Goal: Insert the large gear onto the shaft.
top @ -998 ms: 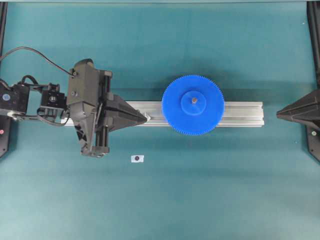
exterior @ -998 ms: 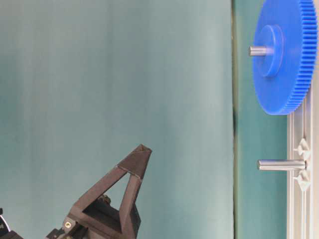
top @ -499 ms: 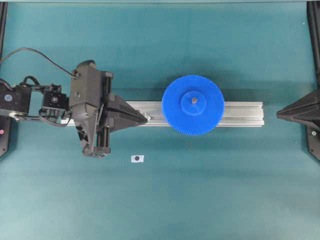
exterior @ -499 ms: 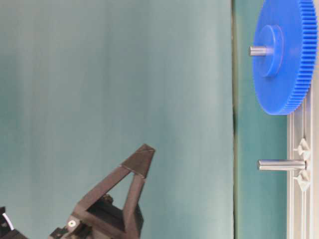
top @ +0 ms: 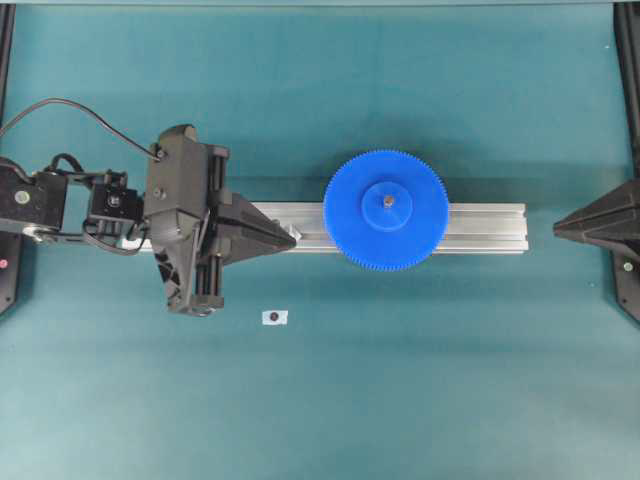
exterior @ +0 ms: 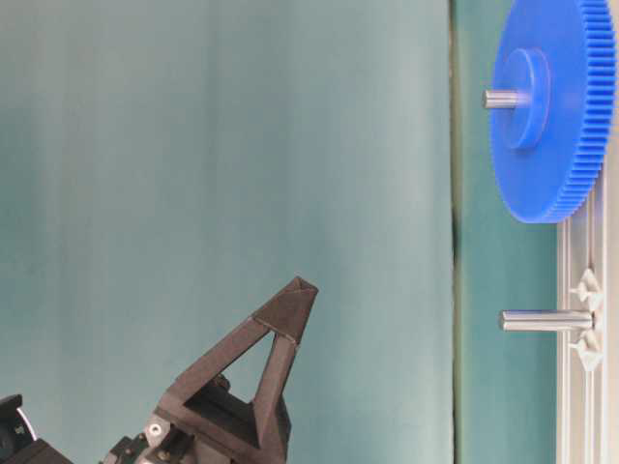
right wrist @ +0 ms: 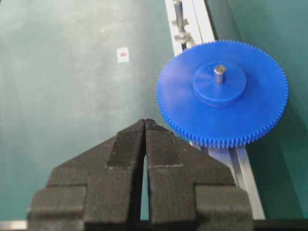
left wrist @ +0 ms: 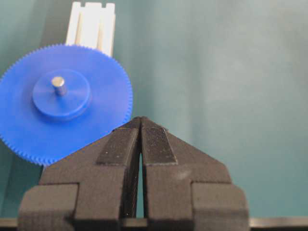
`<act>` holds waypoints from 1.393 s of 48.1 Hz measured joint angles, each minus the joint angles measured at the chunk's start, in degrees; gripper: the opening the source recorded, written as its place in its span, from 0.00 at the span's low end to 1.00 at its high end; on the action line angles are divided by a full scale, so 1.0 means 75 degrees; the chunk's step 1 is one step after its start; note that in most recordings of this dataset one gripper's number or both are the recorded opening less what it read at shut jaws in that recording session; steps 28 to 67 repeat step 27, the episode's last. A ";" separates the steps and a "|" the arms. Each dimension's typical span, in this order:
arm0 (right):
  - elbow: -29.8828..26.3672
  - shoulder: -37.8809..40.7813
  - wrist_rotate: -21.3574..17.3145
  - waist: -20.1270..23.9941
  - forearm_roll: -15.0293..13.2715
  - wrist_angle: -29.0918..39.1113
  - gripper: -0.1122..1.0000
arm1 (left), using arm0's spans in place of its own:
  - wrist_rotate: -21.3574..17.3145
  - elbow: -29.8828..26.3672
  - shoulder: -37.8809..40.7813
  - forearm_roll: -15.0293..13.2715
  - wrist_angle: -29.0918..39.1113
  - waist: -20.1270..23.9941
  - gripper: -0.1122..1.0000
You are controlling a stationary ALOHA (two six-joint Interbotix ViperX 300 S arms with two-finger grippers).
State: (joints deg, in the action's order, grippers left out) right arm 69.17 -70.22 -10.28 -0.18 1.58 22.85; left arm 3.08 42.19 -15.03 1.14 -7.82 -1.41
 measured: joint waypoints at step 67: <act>0.0012 0.0000 0.0000 0.0012 0.0000 0.0000 0.15 | 0.0000 0.0000 0.0000 0.0000 0.0000 0.0094 0.09</act>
